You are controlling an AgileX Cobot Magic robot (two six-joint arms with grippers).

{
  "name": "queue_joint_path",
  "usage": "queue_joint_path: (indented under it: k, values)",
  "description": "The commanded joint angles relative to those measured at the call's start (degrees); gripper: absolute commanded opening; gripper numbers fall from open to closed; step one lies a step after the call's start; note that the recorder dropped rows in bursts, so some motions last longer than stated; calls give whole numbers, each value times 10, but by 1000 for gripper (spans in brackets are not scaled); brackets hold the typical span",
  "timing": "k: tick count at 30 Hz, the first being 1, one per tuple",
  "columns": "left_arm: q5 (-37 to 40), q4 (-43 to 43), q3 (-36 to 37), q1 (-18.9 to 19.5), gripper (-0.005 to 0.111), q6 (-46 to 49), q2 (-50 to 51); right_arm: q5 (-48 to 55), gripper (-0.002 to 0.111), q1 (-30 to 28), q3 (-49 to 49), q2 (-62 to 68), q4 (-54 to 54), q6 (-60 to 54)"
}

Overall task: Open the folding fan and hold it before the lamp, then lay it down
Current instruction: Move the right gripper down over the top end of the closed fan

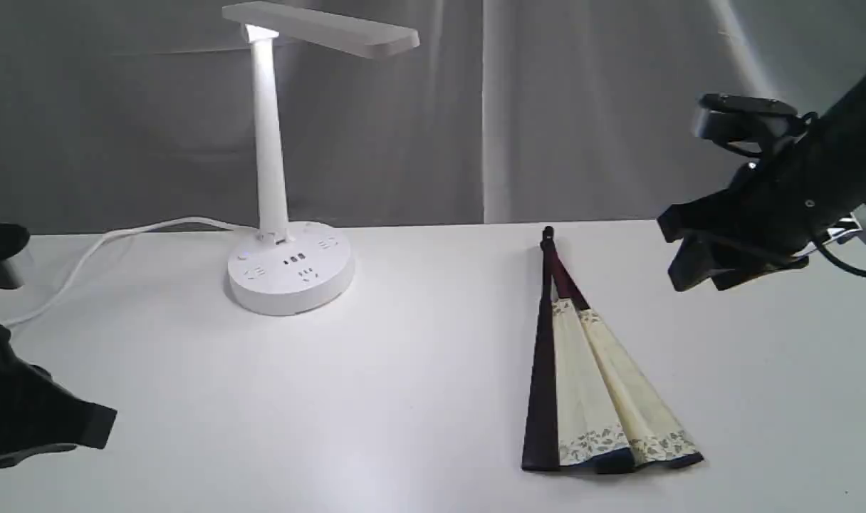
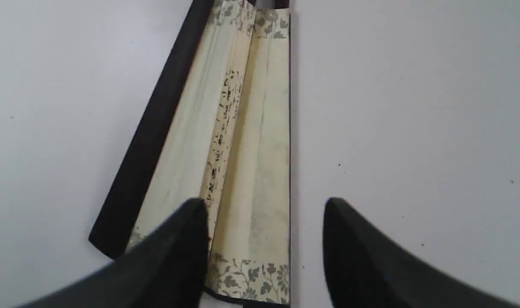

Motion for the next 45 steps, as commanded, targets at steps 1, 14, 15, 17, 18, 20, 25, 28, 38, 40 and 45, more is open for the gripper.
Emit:
queue_joint_path:
  k: [1,14,15,17,18,20,25,28,38,40,45]
  values:
    - [-11,-38,-7,-3,4,39,20,-6,51,25,-19,18,-15,-8]
    - [-11,-115,-44,-3,20,124,80,-150,49,87,-47,99,-15,87]
    - [-8,-113,-51,-3,20,122,83,-151,49,87,-49,103,-15,90]
    - [-6,-108,-64,-3,19,110,89,-135,49,87,-59,116,-17,109]
    - [-5,-105,-70,-3,19,103,94,-122,49,87,-71,126,-22,130]
    - [3,-104,-79,-3,19,97,106,-103,48,87,-100,145,-34,164]
    - [31,-52,-100,-14,15,41,139,-78,47,87,-174,198,-38,173]
    - [32,6,-108,-47,14,-3,152,-80,47,89,-206,221,-40,175]
    - [11,21,-108,-79,14,-16,159,-194,43,108,-251,277,-63,98]
    - [11,21,-108,-79,14,-16,159,-209,43,114,-251,283,-74,98]
    - [11,21,-108,-79,14,-16,159,-217,52,113,-251,305,-81,102]
